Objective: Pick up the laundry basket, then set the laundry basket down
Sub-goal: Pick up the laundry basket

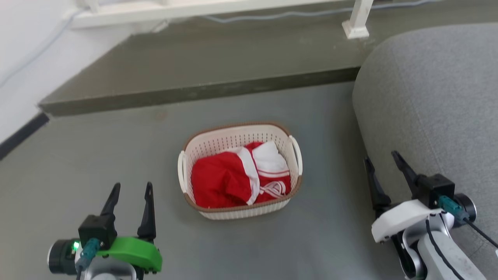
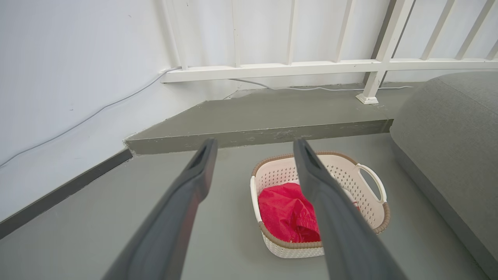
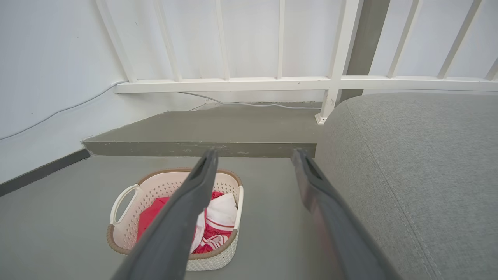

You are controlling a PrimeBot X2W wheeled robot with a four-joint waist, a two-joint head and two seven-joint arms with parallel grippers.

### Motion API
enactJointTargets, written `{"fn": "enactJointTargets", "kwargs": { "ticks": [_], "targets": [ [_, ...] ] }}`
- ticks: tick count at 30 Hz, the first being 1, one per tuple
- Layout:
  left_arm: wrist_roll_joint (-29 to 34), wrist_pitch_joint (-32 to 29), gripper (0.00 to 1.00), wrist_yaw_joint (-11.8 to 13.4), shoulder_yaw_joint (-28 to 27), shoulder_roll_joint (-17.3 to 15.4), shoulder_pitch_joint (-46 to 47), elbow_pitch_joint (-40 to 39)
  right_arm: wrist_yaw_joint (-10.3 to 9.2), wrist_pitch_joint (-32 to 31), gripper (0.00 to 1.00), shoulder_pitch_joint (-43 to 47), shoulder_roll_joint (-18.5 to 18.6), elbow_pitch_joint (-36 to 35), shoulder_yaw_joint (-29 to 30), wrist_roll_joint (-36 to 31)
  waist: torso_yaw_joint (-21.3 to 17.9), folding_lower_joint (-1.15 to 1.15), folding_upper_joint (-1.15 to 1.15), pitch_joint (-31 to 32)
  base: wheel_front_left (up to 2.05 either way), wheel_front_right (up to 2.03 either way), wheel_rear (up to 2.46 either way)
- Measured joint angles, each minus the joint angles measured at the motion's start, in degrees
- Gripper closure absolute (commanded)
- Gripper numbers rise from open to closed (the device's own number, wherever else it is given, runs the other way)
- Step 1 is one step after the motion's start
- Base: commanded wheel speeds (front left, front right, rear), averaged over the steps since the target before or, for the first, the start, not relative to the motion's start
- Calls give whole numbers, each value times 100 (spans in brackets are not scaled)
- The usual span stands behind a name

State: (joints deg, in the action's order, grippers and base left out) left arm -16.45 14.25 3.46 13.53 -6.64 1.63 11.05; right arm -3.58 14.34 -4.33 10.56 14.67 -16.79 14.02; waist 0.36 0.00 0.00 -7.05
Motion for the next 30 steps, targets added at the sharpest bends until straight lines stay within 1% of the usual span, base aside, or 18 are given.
{"fn": "enactJointTargets", "kwargs": {
  "ticks": [10,11,19,20,30],
  "targets": [
    [1,1,0,-99,-41,3,287,-85,-19,1,0,-263,-18,-99,99,-52,-14,0,0,-570,0,0,0],
    [1,0,0,-115,-49,3,348,-104,-57,2,0,-296,-19,-115,115,-76,-18,0,0,-704,0,0,0],
    [7,1,0,-177,-77,2,628,-169,-69,8,0,-550,-20,-208,178,-136,-30,0,0,-1196,0,0,0],
    [7,1,0,-192,-83,3,666,-174,-109,8,0,-594,-23,-216,183,-148,-32,0,0,-1266,0,0,0],
    [5,1,0,-299,-153,14,1072,-199,-111,8,0,-965,-88,-242,210,-235,-37,0,0,-1959,0,0,0]
  ]
}}
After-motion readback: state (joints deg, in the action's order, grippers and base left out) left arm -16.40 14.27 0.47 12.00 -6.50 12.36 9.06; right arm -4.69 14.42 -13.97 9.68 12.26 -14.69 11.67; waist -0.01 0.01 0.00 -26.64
